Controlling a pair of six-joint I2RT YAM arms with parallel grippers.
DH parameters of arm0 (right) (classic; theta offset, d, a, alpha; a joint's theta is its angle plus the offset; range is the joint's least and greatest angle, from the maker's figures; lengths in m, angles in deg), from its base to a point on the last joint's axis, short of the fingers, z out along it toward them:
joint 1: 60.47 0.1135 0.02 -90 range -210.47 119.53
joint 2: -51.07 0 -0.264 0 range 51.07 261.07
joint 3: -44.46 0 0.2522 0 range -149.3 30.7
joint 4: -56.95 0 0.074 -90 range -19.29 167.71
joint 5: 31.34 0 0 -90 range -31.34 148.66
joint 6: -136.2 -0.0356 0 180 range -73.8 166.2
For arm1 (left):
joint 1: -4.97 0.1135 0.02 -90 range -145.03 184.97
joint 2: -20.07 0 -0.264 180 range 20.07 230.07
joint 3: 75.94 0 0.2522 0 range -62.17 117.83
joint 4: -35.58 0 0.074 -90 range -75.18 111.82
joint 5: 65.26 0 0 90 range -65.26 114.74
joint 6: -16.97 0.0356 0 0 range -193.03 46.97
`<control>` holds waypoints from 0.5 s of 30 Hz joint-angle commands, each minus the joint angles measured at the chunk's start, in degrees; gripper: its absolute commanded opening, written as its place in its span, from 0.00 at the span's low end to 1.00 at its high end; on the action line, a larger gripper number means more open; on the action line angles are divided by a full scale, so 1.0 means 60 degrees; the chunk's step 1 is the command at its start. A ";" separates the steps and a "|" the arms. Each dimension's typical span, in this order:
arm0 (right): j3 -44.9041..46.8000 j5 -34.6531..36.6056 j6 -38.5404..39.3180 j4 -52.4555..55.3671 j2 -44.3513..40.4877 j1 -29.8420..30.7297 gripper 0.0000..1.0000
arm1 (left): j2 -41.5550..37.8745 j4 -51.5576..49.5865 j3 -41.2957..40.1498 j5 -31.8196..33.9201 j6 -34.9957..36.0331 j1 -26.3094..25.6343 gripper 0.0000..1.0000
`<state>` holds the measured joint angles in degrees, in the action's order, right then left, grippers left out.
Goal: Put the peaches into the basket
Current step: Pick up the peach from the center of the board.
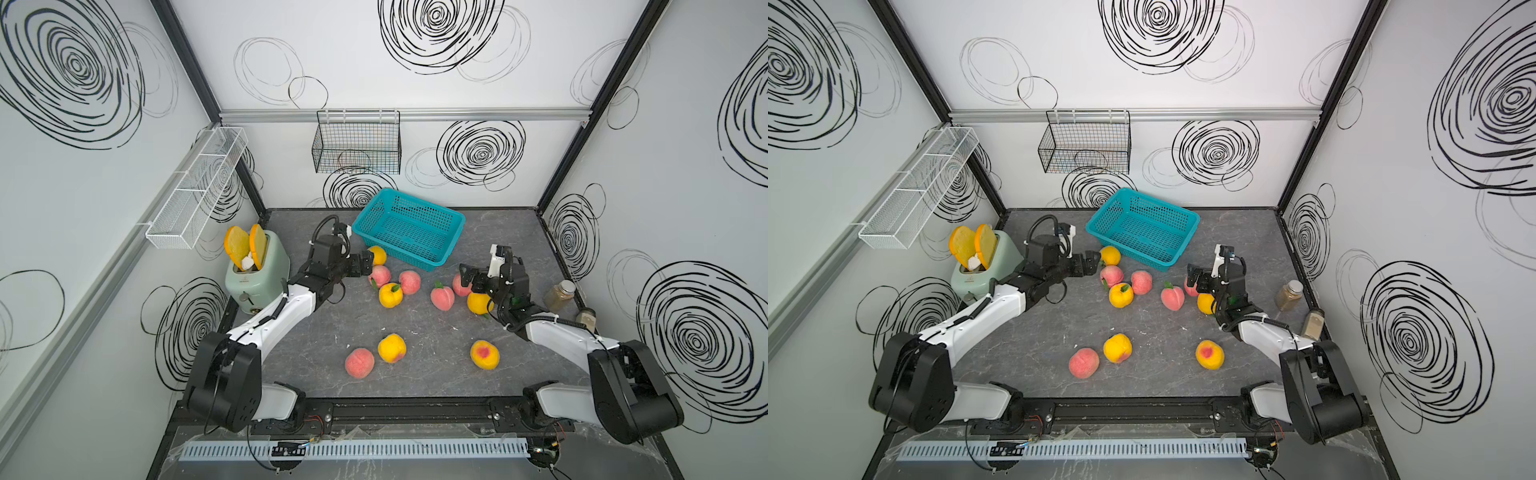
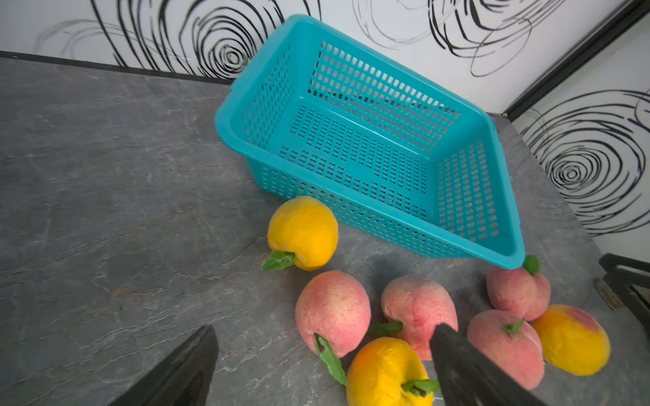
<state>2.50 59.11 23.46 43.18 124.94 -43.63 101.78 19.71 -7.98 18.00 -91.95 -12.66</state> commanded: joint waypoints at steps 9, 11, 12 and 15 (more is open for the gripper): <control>0.0233 0.0802 -0.0077 -0.0546 -0.0084 0.0283 0.99 | 0.2686 -0.4068 0.3280 -0.1416 0.0739 -0.0529 0.99; 0.0204 0.0841 -0.0091 -0.0542 -0.0009 0.0326 0.99 | 0.3017 -0.4562 0.3839 -0.1218 0.0932 -0.0629 0.99; 0.0189 0.0838 -0.0105 -0.0531 0.0008 0.0348 0.99 | 0.3160 -0.4751 0.4045 -0.1083 0.0967 -0.0671 0.99; 0.0159 0.0875 -0.0078 -0.0488 -0.0015 0.0436 0.99 | 0.3698 -0.5370 0.4571 0.0252 0.0943 -0.0833 0.99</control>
<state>3.11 63.11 23.46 41.54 124.96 -41.66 121.76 -6.54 16.19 12.97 -87.84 -17.10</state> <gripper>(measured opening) 0.992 0.991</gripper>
